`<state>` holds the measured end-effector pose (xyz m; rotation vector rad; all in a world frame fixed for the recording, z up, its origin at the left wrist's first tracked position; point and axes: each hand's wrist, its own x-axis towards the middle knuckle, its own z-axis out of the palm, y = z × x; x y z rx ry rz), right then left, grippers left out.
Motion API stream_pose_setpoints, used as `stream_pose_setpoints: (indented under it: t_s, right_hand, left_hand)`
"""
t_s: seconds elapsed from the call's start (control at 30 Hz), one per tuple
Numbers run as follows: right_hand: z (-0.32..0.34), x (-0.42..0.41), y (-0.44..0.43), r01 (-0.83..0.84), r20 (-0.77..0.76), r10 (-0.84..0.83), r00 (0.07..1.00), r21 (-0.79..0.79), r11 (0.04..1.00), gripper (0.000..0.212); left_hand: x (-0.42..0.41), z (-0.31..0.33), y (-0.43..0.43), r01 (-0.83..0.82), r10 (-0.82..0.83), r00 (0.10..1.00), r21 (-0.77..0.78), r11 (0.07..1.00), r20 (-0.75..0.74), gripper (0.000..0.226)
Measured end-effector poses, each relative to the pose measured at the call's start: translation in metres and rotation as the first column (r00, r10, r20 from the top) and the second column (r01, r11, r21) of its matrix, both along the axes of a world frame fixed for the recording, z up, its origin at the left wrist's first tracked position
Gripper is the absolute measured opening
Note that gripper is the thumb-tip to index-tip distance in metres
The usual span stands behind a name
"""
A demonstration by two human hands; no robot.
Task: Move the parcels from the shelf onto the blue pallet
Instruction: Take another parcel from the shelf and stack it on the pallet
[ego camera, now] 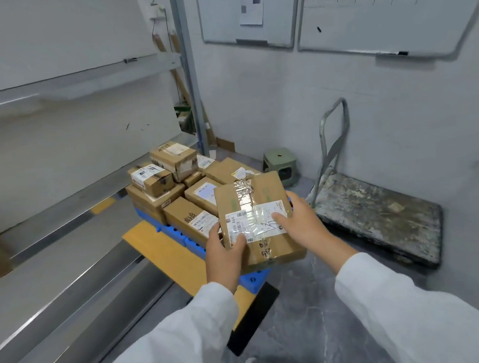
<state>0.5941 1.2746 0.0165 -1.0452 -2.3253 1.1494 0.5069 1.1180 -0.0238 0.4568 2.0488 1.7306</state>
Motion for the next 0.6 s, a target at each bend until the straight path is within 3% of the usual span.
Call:
stream_pose_setpoints:
  t_s: [0.23,0.6]
  right_hand:
    - [-0.001,-0.05,0.096,0.01,0.039,-0.012,0.999,0.062,0.998,0.04]
    - [0.015,-0.201,0.228,-0.131,0.03,0.128,0.991,0.097,0.987,0.04]
  left_hand:
    - [-0.049,-0.005,0.098,-0.009,0.009,1.0,-0.001,1.0,-0.001,0.049]
    - [-0.179,0.01,0.219,-0.11,0.111,0.993,0.029,0.994,-0.041,0.038]
